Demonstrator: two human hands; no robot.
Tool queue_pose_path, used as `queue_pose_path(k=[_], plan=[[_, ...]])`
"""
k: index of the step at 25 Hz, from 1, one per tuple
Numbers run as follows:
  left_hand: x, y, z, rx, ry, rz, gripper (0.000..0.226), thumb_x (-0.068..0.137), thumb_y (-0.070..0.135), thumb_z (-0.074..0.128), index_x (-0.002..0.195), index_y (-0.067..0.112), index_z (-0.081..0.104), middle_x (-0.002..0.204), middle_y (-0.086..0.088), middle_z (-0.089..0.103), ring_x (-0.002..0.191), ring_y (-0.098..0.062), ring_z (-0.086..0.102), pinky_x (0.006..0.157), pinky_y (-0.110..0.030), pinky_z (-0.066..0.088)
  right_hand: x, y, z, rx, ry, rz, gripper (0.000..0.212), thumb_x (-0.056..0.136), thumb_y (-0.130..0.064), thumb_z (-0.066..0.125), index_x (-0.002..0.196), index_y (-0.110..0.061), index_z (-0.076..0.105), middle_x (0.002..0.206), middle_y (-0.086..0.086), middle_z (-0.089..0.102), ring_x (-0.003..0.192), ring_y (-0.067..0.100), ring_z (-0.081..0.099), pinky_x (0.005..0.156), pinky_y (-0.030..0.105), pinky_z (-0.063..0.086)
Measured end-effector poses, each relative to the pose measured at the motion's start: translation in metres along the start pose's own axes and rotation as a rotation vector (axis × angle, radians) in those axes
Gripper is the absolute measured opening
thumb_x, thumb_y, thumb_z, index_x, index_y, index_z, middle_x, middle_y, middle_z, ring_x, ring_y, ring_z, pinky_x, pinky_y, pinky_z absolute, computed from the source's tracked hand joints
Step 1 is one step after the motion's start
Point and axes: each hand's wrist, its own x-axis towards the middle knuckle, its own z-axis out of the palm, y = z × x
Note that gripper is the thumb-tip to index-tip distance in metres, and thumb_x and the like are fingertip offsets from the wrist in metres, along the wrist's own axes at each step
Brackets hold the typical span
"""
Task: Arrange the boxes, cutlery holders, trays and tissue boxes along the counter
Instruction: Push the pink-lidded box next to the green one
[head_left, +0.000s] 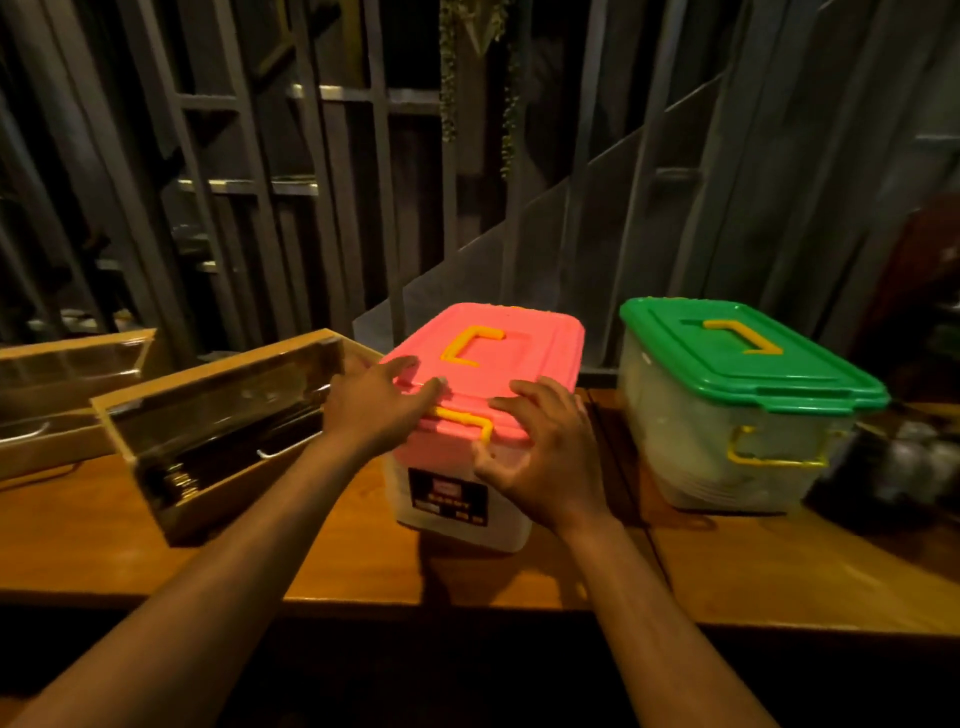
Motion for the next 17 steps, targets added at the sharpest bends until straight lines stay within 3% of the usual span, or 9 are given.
queue_pose_path(k=[3, 6, 9, 12, 17], plan=[[-0.017, 0.033, 0.014, -0.044, -0.059, 0.097, 0.095, 0.064, 0.096, 0.038, 0.138, 0.038, 0.051, 0.144, -0.014, 0.045, 0.126, -0.035, 0.048, 0.101, -0.046, 0.045, -0.008, 0.04, -0.02, 0.006, 0.102, 0.019, 0.043, 0.072, -0.039, 0.065, 0.11, -0.019, 0.068, 0.121, 0.005, 0.063, 0.123, 0.028, 0.053, 0.108, 0.043, 0.039], [-0.023, 0.06, 0.035, 0.033, -0.121, 0.177, 0.114, 0.049, 0.102, 0.036, 0.144, 0.04, 0.042, 0.144, -0.015, 0.034, 0.127, -0.038, 0.045, 0.103, -0.047, 0.043, -0.005, 0.071, -0.041, -0.03, 0.094, 0.077, 0.043, 0.072, -0.037, 0.061, 0.111, -0.02, 0.064, 0.121, 0.003, 0.063, 0.122, 0.029, 0.054, 0.107, 0.048, 0.039], [-0.02, 0.089, 0.057, 0.068, -0.151, 0.166, 0.124, 0.041, 0.105, 0.034, 0.147, 0.042, 0.034, 0.15, -0.013, 0.023, 0.13, -0.042, 0.041, 0.105, -0.051, 0.042, 0.003, 0.096, -0.063, -0.238, -0.019, 0.163, 0.051, 0.074, -0.058, 0.052, 0.118, -0.032, 0.059, 0.134, -0.006, 0.056, 0.133, 0.025, 0.046, 0.114, 0.06, 0.02], [-0.009, 0.11, 0.075, 0.09, -0.136, 0.148, 0.129, 0.036, 0.108, 0.025, 0.147, 0.043, 0.032, 0.155, -0.015, 0.02, 0.135, -0.045, 0.035, 0.108, -0.055, 0.039, 0.015, 0.115, -0.078, -0.447, -0.2, 0.214, 0.069, 0.077, -0.081, 0.04, 0.132, -0.041, 0.048, 0.148, -0.011, 0.044, 0.145, 0.024, 0.029, 0.112, 0.066, 0.003], [0.001, 0.113, 0.083, 0.123, -0.117, 0.18, 0.129, 0.036, 0.108, 0.025, 0.147, 0.042, 0.035, 0.15, -0.017, 0.026, 0.13, -0.044, 0.041, 0.106, -0.055, 0.041, 0.022, 0.123, -0.08, -0.476, -0.237, 0.223, 0.07, 0.08, -0.083, 0.035, 0.136, -0.042, 0.043, 0.15, -0.013, 0.04, 0.146, 0.022, 0.026, 0.11, 0.072, -0.004]])
